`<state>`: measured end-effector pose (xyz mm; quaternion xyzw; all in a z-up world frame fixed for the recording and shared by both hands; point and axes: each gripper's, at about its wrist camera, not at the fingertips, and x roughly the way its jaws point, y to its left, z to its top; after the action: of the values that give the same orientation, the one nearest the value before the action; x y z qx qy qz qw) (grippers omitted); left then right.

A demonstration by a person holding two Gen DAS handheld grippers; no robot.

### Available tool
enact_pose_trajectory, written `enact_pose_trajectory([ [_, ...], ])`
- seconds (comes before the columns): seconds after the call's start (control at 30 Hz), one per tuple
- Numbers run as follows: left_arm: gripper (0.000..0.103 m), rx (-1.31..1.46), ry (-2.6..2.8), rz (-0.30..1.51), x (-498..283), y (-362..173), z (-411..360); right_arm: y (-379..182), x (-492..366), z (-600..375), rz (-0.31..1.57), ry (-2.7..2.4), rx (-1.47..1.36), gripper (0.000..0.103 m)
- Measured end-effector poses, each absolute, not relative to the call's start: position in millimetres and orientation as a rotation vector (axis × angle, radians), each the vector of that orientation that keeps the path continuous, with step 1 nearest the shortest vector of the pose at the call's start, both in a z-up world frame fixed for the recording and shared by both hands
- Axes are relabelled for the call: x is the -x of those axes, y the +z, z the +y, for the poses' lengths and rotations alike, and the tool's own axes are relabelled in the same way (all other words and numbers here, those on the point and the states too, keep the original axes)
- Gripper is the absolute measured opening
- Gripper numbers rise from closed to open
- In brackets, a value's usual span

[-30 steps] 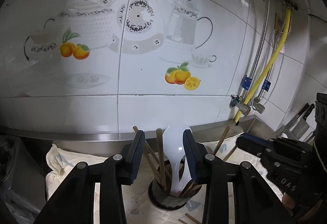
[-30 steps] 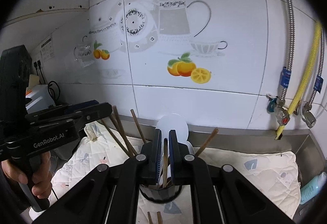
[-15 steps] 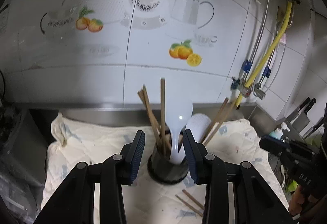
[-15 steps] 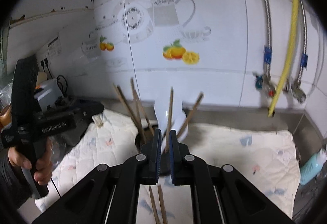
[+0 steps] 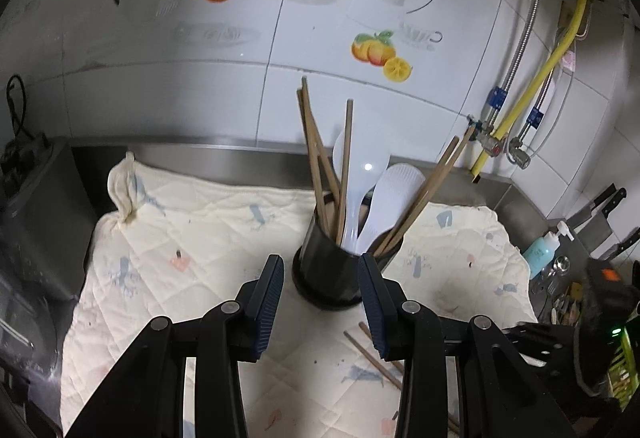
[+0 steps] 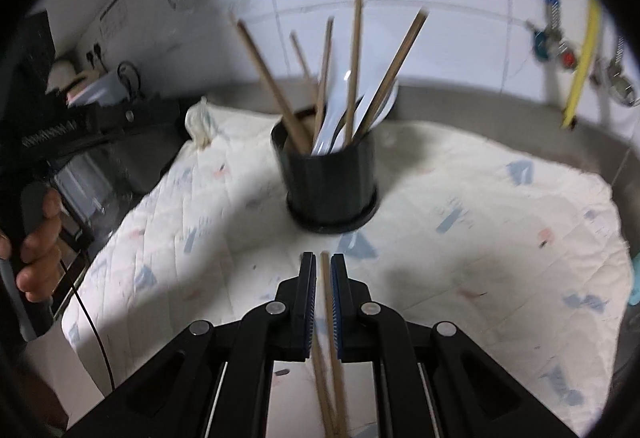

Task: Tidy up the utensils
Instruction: 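Move both tools down to the last chopsticks on the cloth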

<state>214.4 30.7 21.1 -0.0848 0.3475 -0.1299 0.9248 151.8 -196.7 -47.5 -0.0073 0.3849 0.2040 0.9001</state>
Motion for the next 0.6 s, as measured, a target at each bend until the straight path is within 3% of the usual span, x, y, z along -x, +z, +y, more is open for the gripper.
enact_pose_trajectory([
  [0.6, 0.042, 0.224, -0.201, 0.796, -216.5, -14.1, 68.6, -113.0, -205.1, -178.3, 0.974, 0.431, 0.046, 0.009],
])
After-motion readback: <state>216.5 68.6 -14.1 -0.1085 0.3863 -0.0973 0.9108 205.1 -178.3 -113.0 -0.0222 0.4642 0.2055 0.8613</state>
